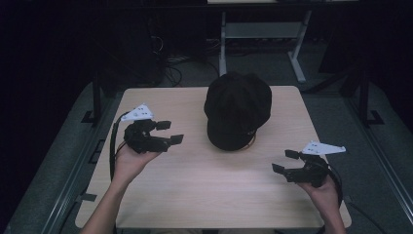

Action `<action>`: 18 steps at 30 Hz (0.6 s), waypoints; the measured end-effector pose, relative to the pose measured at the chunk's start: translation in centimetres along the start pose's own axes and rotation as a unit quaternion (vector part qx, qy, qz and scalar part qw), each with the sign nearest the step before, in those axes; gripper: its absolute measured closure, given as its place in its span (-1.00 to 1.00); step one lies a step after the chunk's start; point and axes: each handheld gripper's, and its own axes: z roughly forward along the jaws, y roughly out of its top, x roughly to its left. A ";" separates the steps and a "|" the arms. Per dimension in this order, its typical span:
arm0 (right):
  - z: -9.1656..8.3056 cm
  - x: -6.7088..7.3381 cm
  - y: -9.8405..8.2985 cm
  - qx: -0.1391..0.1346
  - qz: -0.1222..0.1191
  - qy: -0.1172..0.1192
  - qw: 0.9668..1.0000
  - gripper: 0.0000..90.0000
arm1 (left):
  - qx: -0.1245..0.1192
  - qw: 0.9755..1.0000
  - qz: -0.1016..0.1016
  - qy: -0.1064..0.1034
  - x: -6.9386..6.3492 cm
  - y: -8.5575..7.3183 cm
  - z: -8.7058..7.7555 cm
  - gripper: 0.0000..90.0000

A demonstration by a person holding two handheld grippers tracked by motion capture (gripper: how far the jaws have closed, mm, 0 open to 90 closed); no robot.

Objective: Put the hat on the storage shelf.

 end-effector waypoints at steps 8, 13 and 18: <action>0.1 0.1 -0.1 0.005 -0.003 0.000 1.000 -0.57 | -0.004 1.000 0.000 0.005 -0.3 -1.5 -0.4 -0.42; 0.0 0.0 -0.2 0.005 -0.002 0.001 1.000 -0.57 | -0.004 1.000 -0.002 0.007 -0.5 -2.8 -0.6 -0.42; -0.2 -0.1 -0.4 0.008 -0.001 0.004 1.000 -0.57 | -0.002 1.000 -0.006 0.008 -0.8 -4.4 -0.7 -0.42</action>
